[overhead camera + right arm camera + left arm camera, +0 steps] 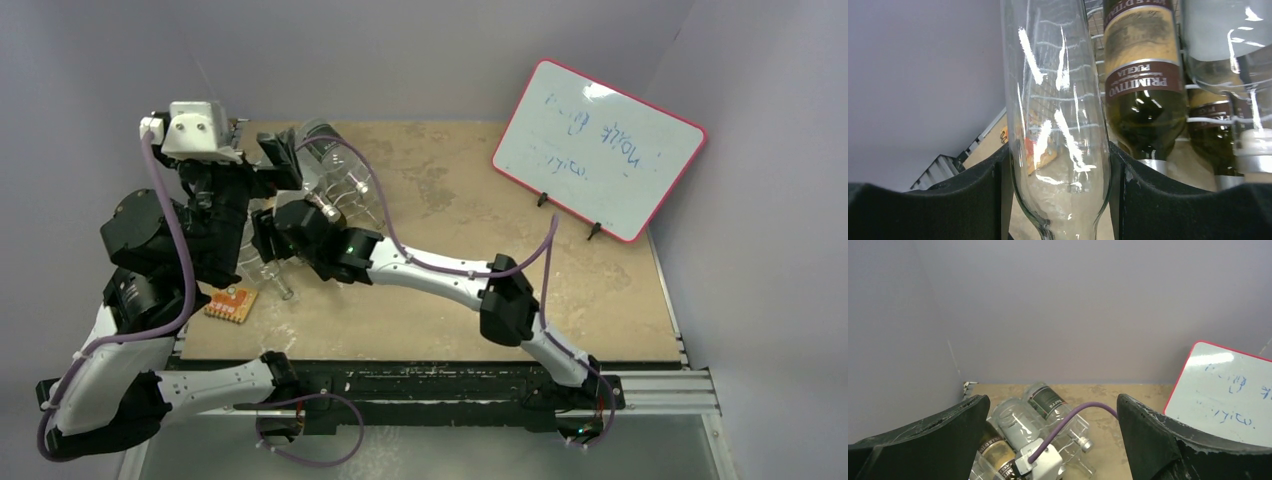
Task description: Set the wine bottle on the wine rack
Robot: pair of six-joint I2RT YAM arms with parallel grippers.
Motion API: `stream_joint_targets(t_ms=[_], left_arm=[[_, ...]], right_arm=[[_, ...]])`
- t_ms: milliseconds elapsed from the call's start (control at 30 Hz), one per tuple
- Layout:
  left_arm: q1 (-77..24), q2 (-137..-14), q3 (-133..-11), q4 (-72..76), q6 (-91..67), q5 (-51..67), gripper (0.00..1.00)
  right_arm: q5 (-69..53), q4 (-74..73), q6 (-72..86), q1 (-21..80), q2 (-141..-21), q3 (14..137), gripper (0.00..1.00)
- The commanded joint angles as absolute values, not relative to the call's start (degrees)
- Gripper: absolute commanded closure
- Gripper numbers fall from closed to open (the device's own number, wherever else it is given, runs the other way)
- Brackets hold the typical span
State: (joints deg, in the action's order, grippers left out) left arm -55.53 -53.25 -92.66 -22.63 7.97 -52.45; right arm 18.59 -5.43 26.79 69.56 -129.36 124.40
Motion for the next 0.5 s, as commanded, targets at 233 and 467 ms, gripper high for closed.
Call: stream_joint_targets(t_ms=[233, 467], left_arm=[[-55.5, -50.7, -95.3, -28.9, 5.7, -57.3, 0.01], [-55.5, -50.7, -94.8, -31.2, 4.4, -57.5, 0.01]], right_arm=[[27.1, 2.3, 23.4, 71.4, -137.6, 138.5, 1.0], [27.3, 7.0, 24.7, 71.4, -141.8, 138.8, 1.0]])
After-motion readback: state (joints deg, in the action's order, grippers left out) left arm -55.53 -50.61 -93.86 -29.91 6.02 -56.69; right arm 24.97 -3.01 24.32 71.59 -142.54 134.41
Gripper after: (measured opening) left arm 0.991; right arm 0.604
